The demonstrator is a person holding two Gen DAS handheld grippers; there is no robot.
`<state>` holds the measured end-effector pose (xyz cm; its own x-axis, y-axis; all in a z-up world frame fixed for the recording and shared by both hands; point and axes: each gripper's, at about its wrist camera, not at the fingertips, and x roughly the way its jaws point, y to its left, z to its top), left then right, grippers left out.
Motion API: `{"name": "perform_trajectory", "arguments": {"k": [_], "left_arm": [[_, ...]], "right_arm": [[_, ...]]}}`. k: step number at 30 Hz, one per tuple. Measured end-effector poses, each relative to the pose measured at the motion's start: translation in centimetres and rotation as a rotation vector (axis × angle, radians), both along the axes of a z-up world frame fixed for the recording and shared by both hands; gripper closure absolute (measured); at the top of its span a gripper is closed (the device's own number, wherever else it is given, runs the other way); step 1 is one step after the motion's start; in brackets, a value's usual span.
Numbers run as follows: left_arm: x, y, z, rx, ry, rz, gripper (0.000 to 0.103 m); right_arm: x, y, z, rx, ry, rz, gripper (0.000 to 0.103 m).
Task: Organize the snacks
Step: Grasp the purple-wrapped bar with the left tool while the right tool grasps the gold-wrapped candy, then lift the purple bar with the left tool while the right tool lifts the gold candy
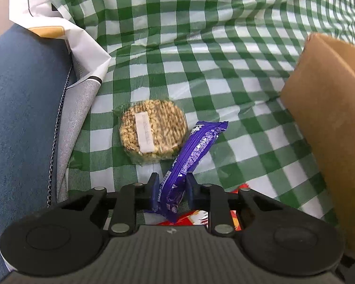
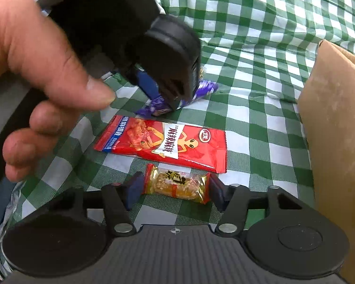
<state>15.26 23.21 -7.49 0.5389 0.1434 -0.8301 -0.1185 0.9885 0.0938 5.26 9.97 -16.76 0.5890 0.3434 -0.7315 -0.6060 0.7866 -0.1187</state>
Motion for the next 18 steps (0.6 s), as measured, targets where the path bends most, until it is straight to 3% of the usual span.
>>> {"name": "perform_trajectory", "arguments": {"k": [5, 7, 9, 14, 17, 18], "left_arm": [[-0.8, 0.3, 1.3, -0.086, -0.029, 0.052, 0.077], [-1.5, 0.7, 1.9, -0.141, -0.047, 0.089, 0.077], [-2.2, 1.2, 2.3, -0.188, -0.052, 0.124, 0.077], [-4.5, 2.2, 2.9, -0.257, -0.036, 0.216, 0.077], [-6.5, 3.0, 3.3, -0.336, -0.036, 0.282, 0.077], [-7.1, 3.2, 3.4, -0.36, -0.032, 0.298, 0.077]], "right_arm": [[-0.1, -0.6, 1.2, 0.032, -0.002, 0.003, 0.062], [-0.2, -1.0, 1.7, 0.039, -0.017, 0.01, 0.075], [-0.3, -1.5, 2.5, 0.058, -0.015, 0.017, 0.077], [-0.3, -3.6, 3.3, 0.098, 0.041, -0.004, 0.076], [-0.2, -4.7, 3.3, 0.122, 0.074, -0.032, 0.072], [-0.2, -4.8, 3.2, 0.125, 0.083, -0.04, 0.065]]}}
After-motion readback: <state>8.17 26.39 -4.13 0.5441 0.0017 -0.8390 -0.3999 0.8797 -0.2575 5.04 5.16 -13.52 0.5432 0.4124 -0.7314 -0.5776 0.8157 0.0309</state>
